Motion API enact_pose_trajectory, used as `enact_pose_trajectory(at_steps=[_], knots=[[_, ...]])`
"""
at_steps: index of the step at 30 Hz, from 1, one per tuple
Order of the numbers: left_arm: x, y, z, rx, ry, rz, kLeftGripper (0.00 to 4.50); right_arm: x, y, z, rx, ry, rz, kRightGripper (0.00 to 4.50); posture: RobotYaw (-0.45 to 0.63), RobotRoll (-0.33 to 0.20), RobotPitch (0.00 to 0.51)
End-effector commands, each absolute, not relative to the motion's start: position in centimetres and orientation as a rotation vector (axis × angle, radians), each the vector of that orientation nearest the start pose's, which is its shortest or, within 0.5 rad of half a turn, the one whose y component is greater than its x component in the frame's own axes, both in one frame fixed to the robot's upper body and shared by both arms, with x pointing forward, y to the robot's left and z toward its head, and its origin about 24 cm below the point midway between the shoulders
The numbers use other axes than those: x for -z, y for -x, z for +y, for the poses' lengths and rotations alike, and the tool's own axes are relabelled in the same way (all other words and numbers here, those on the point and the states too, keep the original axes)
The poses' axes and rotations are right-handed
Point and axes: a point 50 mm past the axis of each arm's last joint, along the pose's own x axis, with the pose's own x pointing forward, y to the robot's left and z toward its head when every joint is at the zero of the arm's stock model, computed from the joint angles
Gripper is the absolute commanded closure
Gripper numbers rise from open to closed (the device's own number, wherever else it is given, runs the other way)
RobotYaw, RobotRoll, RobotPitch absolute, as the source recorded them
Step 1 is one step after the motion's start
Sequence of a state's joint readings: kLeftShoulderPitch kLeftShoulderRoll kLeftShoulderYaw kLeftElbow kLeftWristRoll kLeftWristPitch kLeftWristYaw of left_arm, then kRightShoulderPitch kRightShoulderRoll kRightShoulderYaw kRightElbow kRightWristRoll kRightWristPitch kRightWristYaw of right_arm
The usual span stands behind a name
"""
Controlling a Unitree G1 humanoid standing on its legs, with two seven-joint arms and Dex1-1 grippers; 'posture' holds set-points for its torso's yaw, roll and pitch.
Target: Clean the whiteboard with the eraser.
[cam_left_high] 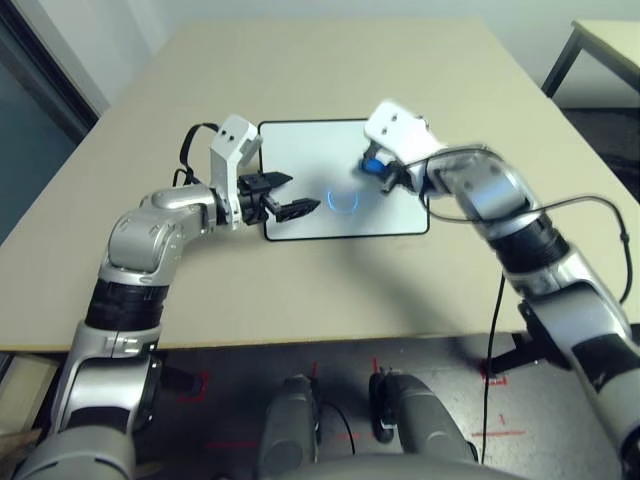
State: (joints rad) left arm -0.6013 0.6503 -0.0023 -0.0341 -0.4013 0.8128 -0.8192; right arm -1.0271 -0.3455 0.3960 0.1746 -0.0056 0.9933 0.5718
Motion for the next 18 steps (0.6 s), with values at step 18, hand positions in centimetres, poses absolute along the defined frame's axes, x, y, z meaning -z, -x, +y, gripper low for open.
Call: enact_pose_trajectory(at_steps=[18], knots=[[-17.5, -31.5, 19.3, 0.827, -0.165, 0.3, 0.0, -20.1, -37.7, -11.2, -0.504, 0.601, 0.386, 3.94, -0.05, 0.0, 0.139]])
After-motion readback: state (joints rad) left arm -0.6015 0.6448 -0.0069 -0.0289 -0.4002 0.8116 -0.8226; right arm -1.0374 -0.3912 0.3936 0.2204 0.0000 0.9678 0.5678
